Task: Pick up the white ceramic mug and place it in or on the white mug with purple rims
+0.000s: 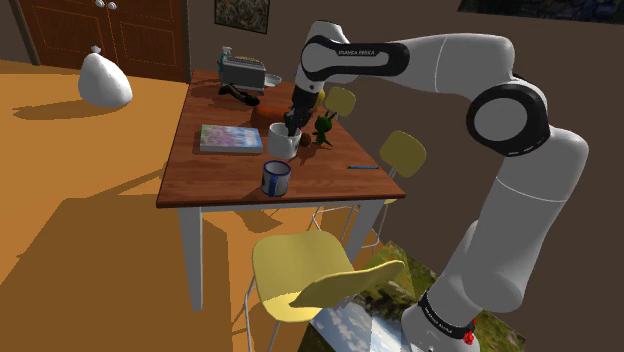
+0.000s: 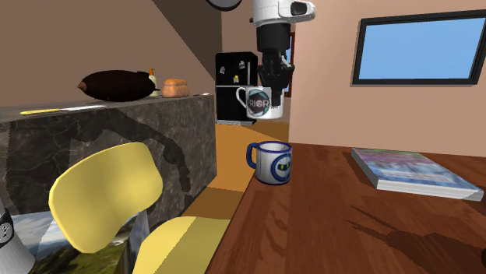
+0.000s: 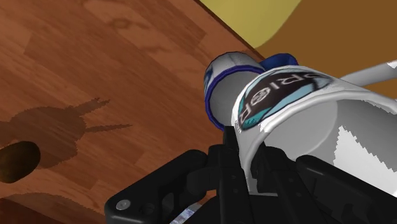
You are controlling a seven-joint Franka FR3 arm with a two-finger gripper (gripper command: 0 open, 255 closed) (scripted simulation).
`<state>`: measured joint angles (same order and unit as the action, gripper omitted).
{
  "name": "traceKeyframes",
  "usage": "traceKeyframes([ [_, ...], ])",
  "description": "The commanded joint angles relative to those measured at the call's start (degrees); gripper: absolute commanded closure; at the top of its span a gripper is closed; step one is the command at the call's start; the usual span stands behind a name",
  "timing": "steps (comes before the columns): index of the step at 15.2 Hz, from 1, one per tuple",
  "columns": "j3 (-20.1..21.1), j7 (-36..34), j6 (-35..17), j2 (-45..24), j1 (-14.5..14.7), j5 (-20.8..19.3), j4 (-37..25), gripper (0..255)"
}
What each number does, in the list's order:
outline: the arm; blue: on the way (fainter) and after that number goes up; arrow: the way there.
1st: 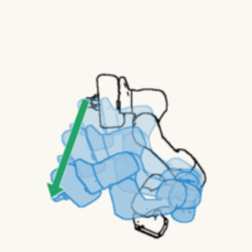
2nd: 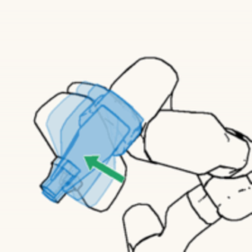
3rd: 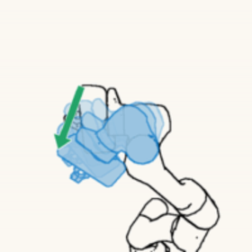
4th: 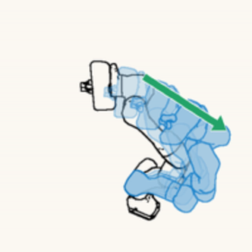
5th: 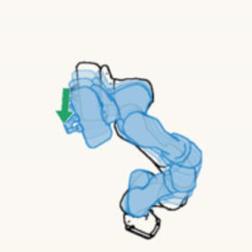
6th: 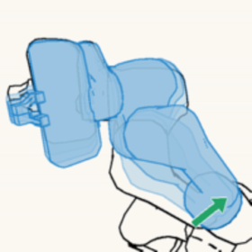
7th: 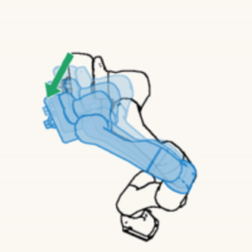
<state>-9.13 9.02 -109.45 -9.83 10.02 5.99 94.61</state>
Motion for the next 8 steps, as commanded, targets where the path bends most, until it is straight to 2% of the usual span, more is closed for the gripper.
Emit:
traceKeyframes([
  [1, 0.2, -0.6, -1.3, 0.1, 0.4, -0.1, 1.3, 255],
  [8, 0.3, -0.1, -6.4, -0.7, 0.4, 0.3, 5.7, 255],
])
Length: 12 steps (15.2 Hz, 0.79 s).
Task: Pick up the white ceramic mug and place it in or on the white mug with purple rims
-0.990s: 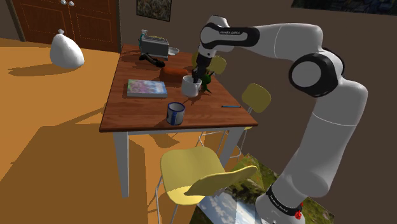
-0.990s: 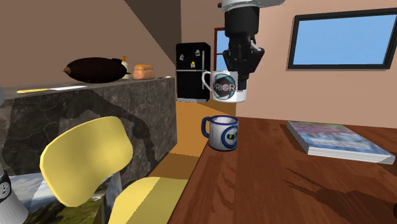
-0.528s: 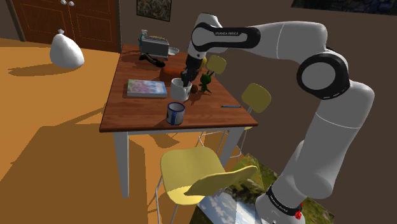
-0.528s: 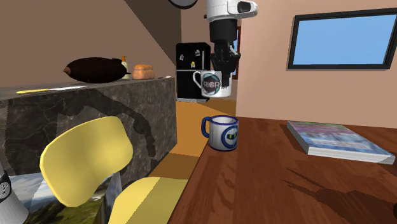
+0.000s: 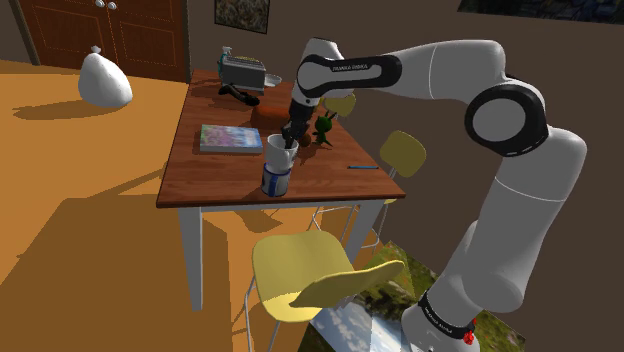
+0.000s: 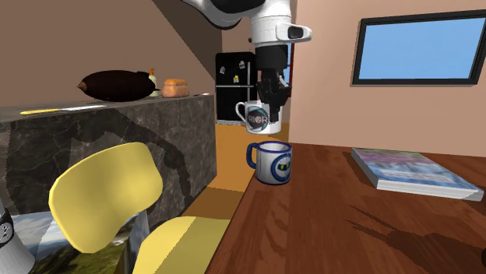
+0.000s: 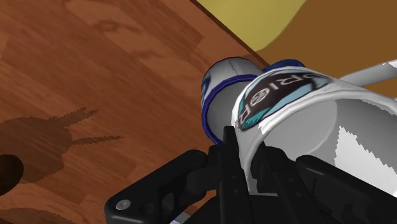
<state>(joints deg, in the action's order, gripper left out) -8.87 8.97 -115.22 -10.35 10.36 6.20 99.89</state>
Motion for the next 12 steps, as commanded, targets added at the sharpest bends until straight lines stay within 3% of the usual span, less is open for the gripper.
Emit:
traceKeyframes([
  [1, 0.1, 0.0, -1.4, -0.3, 0.1, 0.1, 1.0, 255],
  [6, 0.2, 0.5, -5.3, -1.3, 0.1, 0.5, 3.9, 255],
  [12, 0.1, 0.5, -5.3, -1.3, 0.1, 0.5, 3.9, 255],
])
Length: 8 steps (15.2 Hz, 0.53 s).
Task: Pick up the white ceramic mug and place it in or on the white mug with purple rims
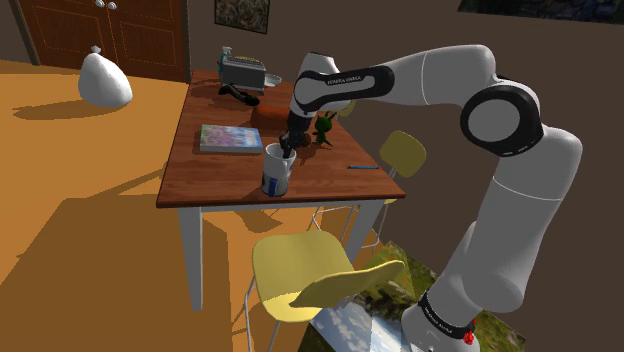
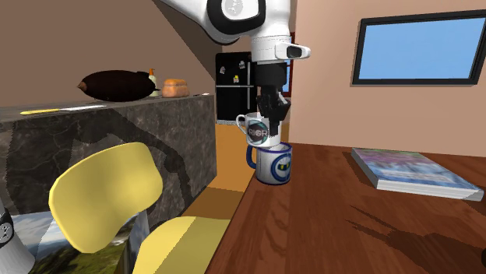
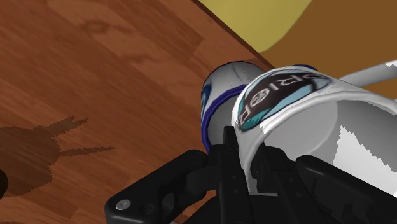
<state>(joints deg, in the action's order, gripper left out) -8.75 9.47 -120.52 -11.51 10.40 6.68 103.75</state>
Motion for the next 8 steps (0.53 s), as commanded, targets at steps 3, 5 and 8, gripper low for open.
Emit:
traceKeyframes([
  [3, 0.0, 0.0, 0.0, -0.2, 0.0, 0.0, 0.1, 0],
  [5, 0.0, 0.0, -0.1, -0.1, 0.0, 0.0, 0.2, 0],
  [8, 0.0, 0.0, 0.0, -0.2, 0.0, 0.0, 0.1, 0],
])
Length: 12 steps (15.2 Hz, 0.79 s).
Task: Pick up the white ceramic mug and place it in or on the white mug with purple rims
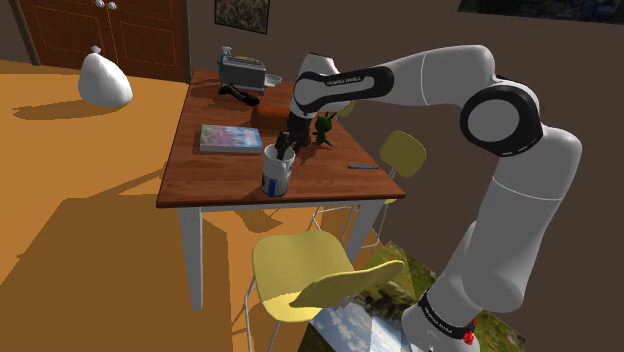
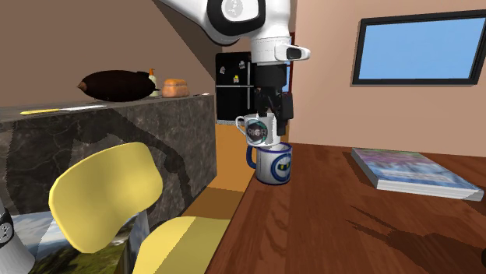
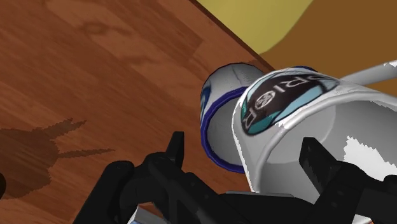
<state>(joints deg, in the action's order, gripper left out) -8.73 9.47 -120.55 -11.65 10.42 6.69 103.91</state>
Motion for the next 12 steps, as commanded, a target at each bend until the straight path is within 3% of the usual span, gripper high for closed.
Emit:
traceKeyframes([
  [1, -0.1, -0.1, 1.7, 0.7, 0.0, -0.2, -1.0, 0],
  [4, -0.3, -0.4, 6.5, 2.4, -0.1, -0.7, -4.2, 0],
  [12, -0.3, -0.4, 6.5, 2.4, -0.1, -0.7, -4.2, 0],
])
